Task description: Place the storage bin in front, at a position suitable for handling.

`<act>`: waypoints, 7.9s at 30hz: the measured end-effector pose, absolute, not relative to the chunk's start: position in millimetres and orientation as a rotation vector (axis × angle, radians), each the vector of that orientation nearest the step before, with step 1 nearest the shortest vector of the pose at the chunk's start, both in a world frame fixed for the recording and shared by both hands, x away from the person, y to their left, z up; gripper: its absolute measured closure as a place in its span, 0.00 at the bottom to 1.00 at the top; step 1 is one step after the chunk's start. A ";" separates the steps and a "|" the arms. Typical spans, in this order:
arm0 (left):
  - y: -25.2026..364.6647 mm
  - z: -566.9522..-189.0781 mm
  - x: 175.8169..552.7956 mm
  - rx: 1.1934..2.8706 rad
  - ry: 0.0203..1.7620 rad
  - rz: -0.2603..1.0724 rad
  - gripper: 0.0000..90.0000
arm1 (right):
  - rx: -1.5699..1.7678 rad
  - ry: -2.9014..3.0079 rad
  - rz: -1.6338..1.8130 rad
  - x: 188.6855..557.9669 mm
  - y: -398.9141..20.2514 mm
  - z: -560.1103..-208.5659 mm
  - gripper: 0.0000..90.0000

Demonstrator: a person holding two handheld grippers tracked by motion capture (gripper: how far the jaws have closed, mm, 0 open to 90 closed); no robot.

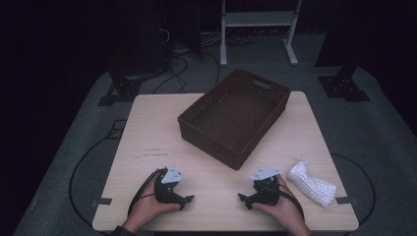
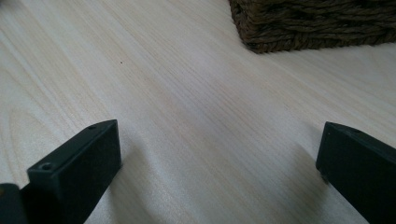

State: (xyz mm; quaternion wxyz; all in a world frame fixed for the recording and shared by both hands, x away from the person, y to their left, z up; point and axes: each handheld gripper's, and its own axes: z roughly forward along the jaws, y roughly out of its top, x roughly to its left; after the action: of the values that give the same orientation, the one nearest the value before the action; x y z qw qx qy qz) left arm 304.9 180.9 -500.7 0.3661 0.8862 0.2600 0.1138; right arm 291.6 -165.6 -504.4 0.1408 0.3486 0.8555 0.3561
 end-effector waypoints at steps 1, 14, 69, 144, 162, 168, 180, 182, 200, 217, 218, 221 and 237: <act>181.0 -500.6 305.1 2.279 0.666 0.295 0.00 | 1.003 2.470 1.029 291.8 -165.6 -504.5 0.00; 187.2 -499.2 305.1 2.243 0.679 0.309 0.14 | 1.006 2.476 1.026 292.4 -164.9 -504.1 0.00; 211.8 -443.3 349.4 2.172 0.818 0.303 0.47 | 0.991 2.481 1.031 288.9 -162.7 -504.4 0.00; 198.1 -353.2 462.4 2.172 0.851 0.398 0.54 | 0.983 2.484 1.034 287.8 -161.3 -504.5 0.00; 185.9 -356.7 499.1 2.205 0.870 0.413 0.59 | 0.980 2.485 1.034 287.8 -161.2 -504.5 0.00; 184.1 -364.2 512.1 2.209 0.890 0.399 0.63 | 0.982 2.489 1.034 287.6 -161.2 -504.3 0.00; 173.0 -382.3 526.9 2.255 0.933 0.347 0.74 | 0.983 2.489 1.036 287.5 -161.1 -504.3 0.00; 172.1 -383.9 527.3 2.252 0.939 0.339 0.76 | 0.982 2.489 1.036 287.5 -161.1 -504.4 0.00; 170.1 -378.5 518.4 2.292 0.974 0.333 0.90 | 0.980 2.491 1.042 286.6 -160.8 -504.5 0.00; 189.3 -375.9 485.7 2.291 1.001 0.310 0.89 | 0.976 2.491 1.040 286.6 -160.9 -504.6 0.00; 190.8 -375.8 483.8 2.294 1.000 0.310 0.88 | 0.976 2.491 1.040 286.6 -160.9 -504.6 0.00; 195.0 -375.6 477.6 2.297 1.001 0.312 0.88 | 0.976 2.491 1.040 286.6 -160.9 -504.6 0.00; 217.5 -372.3 455.2 2.339 1.009 0.316 0.89 | 0.975 2.491 1.040 286.6 -160.9 -504.6 0.00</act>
State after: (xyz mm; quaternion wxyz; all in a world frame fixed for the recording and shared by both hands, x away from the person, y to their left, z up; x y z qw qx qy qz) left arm 455.2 217.5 -372.3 0.2834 0.8739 0.3770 0.1181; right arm 286.6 -160.9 -504.6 0.1352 0.3366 0.8599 0.3591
